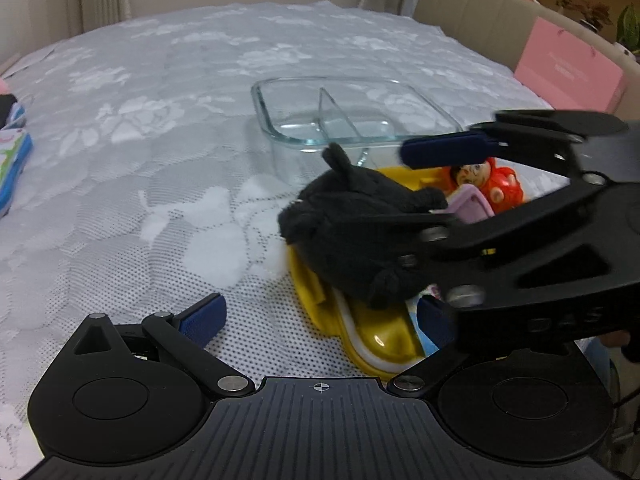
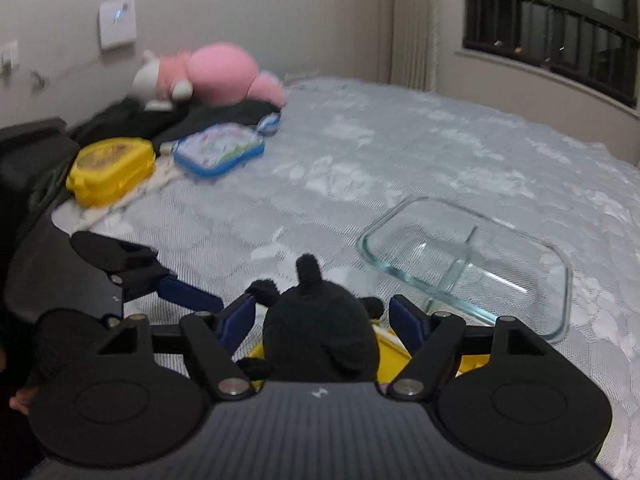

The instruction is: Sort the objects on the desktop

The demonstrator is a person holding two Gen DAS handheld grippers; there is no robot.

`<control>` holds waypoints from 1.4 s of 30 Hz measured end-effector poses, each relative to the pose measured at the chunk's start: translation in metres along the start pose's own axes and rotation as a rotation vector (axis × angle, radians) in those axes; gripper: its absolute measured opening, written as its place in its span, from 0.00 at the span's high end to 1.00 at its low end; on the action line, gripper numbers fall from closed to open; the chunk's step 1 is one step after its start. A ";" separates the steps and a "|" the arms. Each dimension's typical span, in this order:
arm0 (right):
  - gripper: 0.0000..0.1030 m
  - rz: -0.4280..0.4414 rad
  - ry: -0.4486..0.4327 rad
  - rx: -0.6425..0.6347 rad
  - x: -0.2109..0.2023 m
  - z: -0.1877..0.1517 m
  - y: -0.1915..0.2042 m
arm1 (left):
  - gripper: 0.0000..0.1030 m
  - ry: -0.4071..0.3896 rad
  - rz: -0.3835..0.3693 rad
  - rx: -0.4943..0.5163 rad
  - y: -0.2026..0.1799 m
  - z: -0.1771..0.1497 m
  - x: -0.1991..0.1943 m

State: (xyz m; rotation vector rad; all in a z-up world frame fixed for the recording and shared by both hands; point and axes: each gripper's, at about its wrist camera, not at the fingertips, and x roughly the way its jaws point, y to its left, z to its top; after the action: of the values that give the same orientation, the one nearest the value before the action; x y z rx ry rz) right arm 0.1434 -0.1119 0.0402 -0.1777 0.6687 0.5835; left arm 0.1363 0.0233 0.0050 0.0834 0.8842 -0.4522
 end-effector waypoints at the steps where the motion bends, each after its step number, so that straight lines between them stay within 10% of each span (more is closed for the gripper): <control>1: 0.39 0.008 0.019 0.001 0.002 0.001 -0.001 | 0.00 0.000 -0.001 0.005 -0.001 -0.001 0.000; 11: 0.54 0.053 0.032 0.158 -0.003 0.005 -0.018 | 0.00 -0.015 -0.014 -0.009 -0.004 0.001 0.000; 18: 0.55 0.034 -0.124 0.226 -0.037 0.046 -0.044 | 0.00 -0.013 -0.015 -0.017 -0.005 0.004 0.005; 22: 0.86 -0.001 -0.235 0.298 -0.043 0.078 -0.065 | 0.00 -0.020 -0.030 -0.062 0.003 0.007 0.006; 28: 0.90 -0.087 -0.206 0.323 -0.002 0.086 -0.081 | 0.00 -0.028 -0.064 -0.148 0.022 0.011 0.005; 35: 0.46 -0.023 -0.101 0.189 0.009 0.062 -0.053 | 0.00 0.011 -0.040 -0.234 0.044 0.012 0.019; 42: 0.27 0.183 0.009 0.266 0.032 0.046 -0.032 | 0.00 -0.010 0.064 -0.180 0.032 0.012 0.014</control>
State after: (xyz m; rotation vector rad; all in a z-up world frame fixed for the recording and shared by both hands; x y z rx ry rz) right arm 0.2062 -0.1082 0.0550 0.1310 0.7694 0.6629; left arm 0.1663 0.0441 -0.0016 -0.0555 0.9065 -0.3115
